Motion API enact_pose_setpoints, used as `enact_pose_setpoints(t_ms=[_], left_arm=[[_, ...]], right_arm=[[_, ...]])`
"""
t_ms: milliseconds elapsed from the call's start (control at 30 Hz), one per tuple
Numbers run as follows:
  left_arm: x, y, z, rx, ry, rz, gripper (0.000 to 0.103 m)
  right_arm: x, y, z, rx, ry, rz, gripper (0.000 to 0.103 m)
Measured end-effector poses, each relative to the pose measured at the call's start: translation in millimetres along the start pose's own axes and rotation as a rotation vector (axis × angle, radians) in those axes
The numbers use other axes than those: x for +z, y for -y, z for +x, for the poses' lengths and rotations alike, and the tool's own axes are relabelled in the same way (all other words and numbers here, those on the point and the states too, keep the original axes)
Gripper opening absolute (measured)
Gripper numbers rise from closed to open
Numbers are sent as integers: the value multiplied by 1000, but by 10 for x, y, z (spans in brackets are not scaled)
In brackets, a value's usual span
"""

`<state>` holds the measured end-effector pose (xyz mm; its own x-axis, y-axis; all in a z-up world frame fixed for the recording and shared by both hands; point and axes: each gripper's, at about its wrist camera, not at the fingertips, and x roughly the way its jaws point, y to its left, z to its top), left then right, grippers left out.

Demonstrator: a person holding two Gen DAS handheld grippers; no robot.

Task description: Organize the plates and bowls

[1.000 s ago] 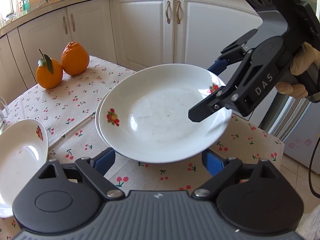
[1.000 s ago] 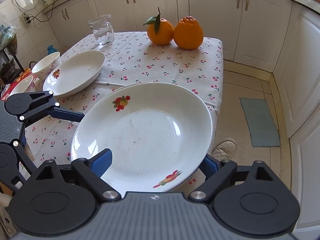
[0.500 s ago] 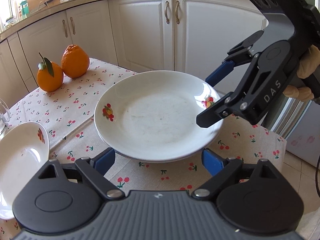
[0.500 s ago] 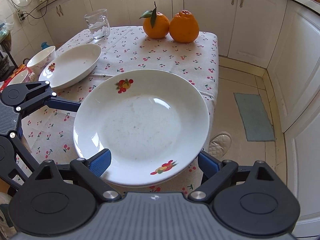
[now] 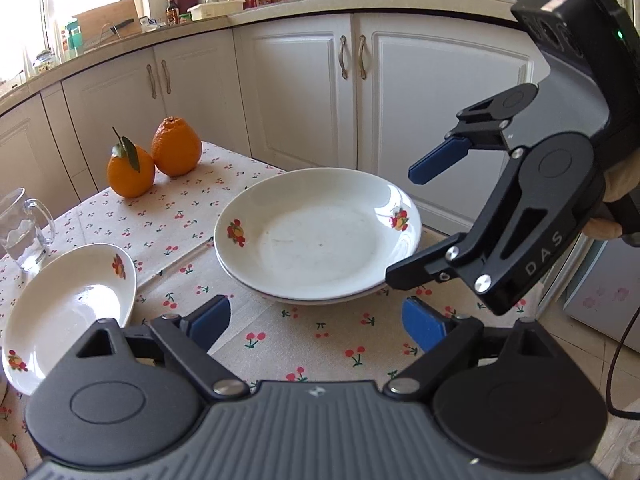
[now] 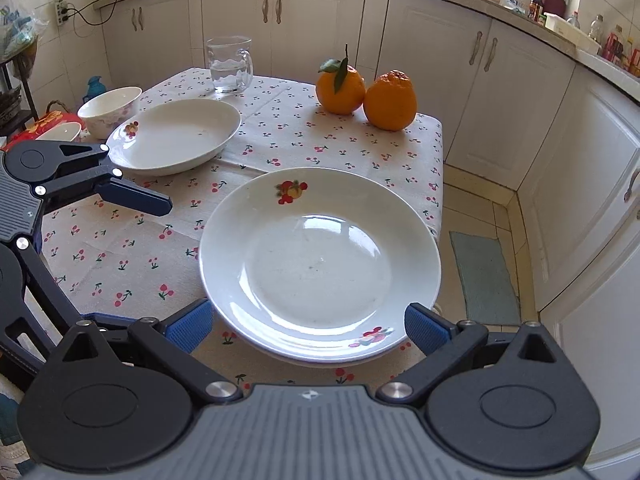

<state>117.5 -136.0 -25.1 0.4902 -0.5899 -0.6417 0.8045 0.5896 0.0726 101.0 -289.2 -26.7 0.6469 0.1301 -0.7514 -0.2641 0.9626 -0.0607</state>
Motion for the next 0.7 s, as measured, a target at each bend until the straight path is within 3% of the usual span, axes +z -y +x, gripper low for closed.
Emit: enact_pose_setpoints(t_ms=[267,533,700], left_arm=[[-234,18,-468,68,45,-31,93],[-596,-54,-942,199,66,-89,93],[-861,-137,-1172,231,53,-139,93]], right_arm=[[34,-436,-171,-10,47,-58,103],[94,-958,-283,-23,96,-114,103],[65,-1234,-286,46,109,-60,103]])
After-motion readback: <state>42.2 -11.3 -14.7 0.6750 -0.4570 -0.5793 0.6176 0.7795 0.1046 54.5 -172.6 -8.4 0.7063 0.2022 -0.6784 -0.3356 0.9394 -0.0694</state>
